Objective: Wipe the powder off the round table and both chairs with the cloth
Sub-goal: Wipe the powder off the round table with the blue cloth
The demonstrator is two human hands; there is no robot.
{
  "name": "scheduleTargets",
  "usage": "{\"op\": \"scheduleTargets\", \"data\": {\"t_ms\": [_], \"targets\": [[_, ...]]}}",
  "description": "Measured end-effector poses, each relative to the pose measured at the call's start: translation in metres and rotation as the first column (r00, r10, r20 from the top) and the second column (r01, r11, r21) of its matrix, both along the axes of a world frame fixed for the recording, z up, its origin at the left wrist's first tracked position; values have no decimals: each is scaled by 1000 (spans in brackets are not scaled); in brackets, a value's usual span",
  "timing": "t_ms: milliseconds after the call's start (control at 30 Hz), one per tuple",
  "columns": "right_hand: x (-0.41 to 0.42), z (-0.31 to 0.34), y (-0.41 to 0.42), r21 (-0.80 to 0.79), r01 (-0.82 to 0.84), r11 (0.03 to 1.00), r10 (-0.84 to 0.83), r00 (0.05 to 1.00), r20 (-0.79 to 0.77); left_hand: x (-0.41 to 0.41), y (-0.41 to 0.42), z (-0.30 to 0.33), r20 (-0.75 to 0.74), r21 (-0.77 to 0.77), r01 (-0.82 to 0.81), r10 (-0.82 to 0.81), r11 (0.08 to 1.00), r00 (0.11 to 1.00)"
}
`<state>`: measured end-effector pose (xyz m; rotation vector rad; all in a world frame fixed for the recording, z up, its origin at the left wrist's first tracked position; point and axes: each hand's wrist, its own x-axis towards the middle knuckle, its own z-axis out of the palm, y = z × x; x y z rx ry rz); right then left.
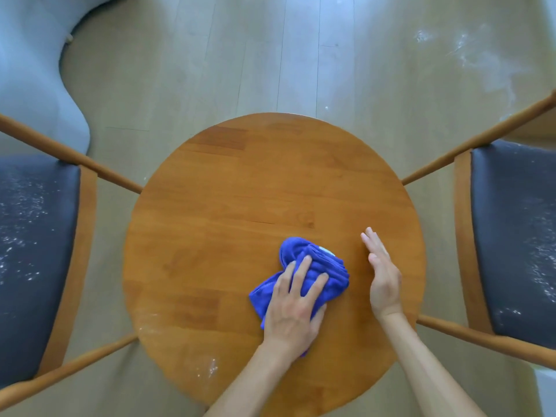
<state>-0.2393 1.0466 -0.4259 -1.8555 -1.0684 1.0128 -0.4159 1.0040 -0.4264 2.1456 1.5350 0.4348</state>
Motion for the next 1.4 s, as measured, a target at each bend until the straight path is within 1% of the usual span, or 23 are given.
{"op": "scheduleTargets", "data": {"t_ms": [67, 133, 200, 233, 300, 367, 400, 467, 533, 600, 633, 700, 767, 833, 867, 933, 1000, 1067, 1167, 1233, 1300, 1333, 1400], "targets": [[15, 2, -7, -8, 32, 999, -32, 999, 22, 7, 26, 1, -22, -7, -45, 45, 999, 999], [21, 0, -12, -14, 26, 1000, -25, 997, 70, 15, 55, 4, -28, -16, -157, 157, 987, 987], [18, -3, -11, -7, 31, 999, -31, 998, 51, 31, 75, 9, -53, -26, -235, 233, 972, 971], [17, -5, -10, -1, 52, 999, -52, 998, 32, 39, 78, 11, -83, -20, -196, 194, 980, 977], [16, -8, -8, 18, 90, 996, -90, 996, 7, 50, 72, 9, -102, 23, 25, -23, 999, 995], [20, -10, -9, 31, 109, 994, -108, 994, -10, 43, 52, 6, -87, 49, 291, -286, 955, 954], [21, -11, -10, 31, 101, 994, -101, 995, -3, 33, 41, 6, -92, 59, 376, -370, 925, 924], [25, -11, -14, 9, 57, 998, -57, 997, 48, -2, 22, 4, -92, 76, 453, -446, 888, 890], [27, -10, -16, -33, -17, 999, 21, 989, 148, -55, 6, 1, -68, 73, 428, -424, 901, 903], [28, -11, -16, -65, -99, 993, 113, 955, 274, -119, -9, -5, -83, 64, 305, -300, 950, 950], [27, -11, -16, -76, -129, 989, 148, 930, 336, -150, -17, -8, -83, 39, 185, -181, 982, 980], [23, -15, -15, -113, -177, 978, 210, 853, 477, -192, -42, -11, -63, -20, -180, 178, 983, 982], [20, -20, -16, -176, -206, 962, 271, 741, 615, -198, -74, -15, -89, -15, -537, 534, 843, 841], [17, -23, -16, -239, -230, 943, 332, 658, 676, -179, -102, -16, -114, 32, -702, 701, 711, 704], [16, -24, -17, -258, -239, 936, 352, 636, 687, -163, -114, -15, -106, 56, -701, 702, 711, 704], [15, -24, -18, -271, -249, 930, 368, 619, 694, -124, -132, -12, -76, 108, -597, 605, 795, 792], [15, -22, -18, -263, -252, 931, 364, 647, 670, -74, -142, -6, -75, 103, -425, 434, 899, 898], [17, -20, -17, -227, -245, 942, 334, 727, 600, -19, -142, 0, -72, 89, -181, 188, 979, 980], [21, -15, -14, -164, -228, 960, 279, 835, 474, 33, -108, 2, -72, 105, 140, -132, 985, 989], [23, -13, -13, -143, -213, 967, 254, 867, 429, 29, -79, 1, -54, 94, 275, -271, 957, 961], [23, -11, -14, -139, -204, 969, 243, 886, 394, -3, -54, 1, -22, 84, 267, -266, 960, 964], [23, -10, -14, -145, -202, 969, 243, 894, 376, -27, -41, -1, -13, 80, 190, -190, 979, 982], [23, -9, -15, -162, -206, 965, 251, 903, 347, -84, -13, -7, -11, 69, -71, 72, 995, 997]]}}
